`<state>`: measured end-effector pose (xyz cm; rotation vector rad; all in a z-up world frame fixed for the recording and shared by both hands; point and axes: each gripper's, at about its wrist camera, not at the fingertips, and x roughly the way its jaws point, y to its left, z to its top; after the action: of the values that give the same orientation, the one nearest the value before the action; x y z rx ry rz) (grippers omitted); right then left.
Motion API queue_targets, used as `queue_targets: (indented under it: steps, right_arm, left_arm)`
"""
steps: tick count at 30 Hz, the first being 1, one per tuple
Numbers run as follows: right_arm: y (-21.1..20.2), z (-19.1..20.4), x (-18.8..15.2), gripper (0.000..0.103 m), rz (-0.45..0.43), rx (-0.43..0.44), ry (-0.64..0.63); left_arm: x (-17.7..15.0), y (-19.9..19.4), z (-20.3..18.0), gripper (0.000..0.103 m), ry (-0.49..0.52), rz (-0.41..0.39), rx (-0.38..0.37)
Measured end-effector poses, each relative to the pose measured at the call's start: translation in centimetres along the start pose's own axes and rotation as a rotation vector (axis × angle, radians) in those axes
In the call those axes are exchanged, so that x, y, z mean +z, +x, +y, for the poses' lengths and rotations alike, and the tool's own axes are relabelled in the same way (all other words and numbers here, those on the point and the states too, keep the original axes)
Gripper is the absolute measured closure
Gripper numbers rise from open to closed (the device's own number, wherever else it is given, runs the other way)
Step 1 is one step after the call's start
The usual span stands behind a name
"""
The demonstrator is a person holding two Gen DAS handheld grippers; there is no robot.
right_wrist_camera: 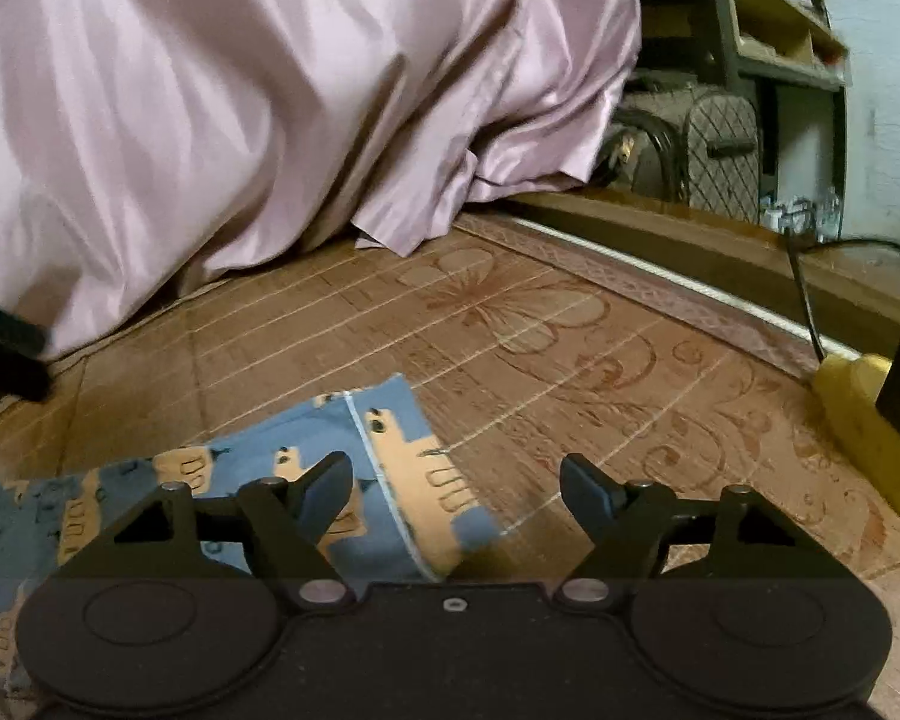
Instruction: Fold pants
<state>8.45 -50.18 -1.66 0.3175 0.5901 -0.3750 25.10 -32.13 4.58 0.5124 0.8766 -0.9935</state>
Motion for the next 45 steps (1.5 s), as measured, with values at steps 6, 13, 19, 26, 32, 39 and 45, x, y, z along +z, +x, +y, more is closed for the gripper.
queue_targets:
  steps: [6, 13, 19, 26, 32, 39, 45]
  right_arm:
    - [0.5, -0.8, -0.4, 0.021, 0.054, 0.028, 0.020]
    - [1.5, -1.0, -0.4, 0.030, 0.053, 0.051, 0.013]
    - [2.4, -0.8, -0.7, 0.054, 0.055, 0.055, -0.003]
    - [2.5, -0.2, -0.9, 0.054, 0.045, 0.047, -0.044]
    - [2.5, -0.3, -0.7, 0.054, 0.050, 0.089, -0.093]
    - [2.4, -1.2, 0.1, 0.055, 0.057, 0.157, -0.115]
    - [2.7, -1.7, 0.3, 0.055, 0.100, 0.230, -0.111]
  left_arm:
    - [3.7, 7.5, -1.6, 0.003, 0.084, -0.032, -0.160]
    - [5.3, 13.7, -0.6, 0.027, -0.011, 0.056, -0.332]
    - [6.2, 16.8, -0.2, 0.058, -0.099, 0.143, -0.410]
    - [6.7, 17.5, -0.9, 0.085, -0.095, 0.197, -0.390]
    - [5.3, 14.5, -3.2, 0.091, 0.104, 0.044, -0.327]
    - [3.7, 12.6, -3.9, 0.091, 0.232, 0.010, -0.294]
    - [1.3, 10.6, -4.4, 0.091, 0.353, -0.080, -0.277]
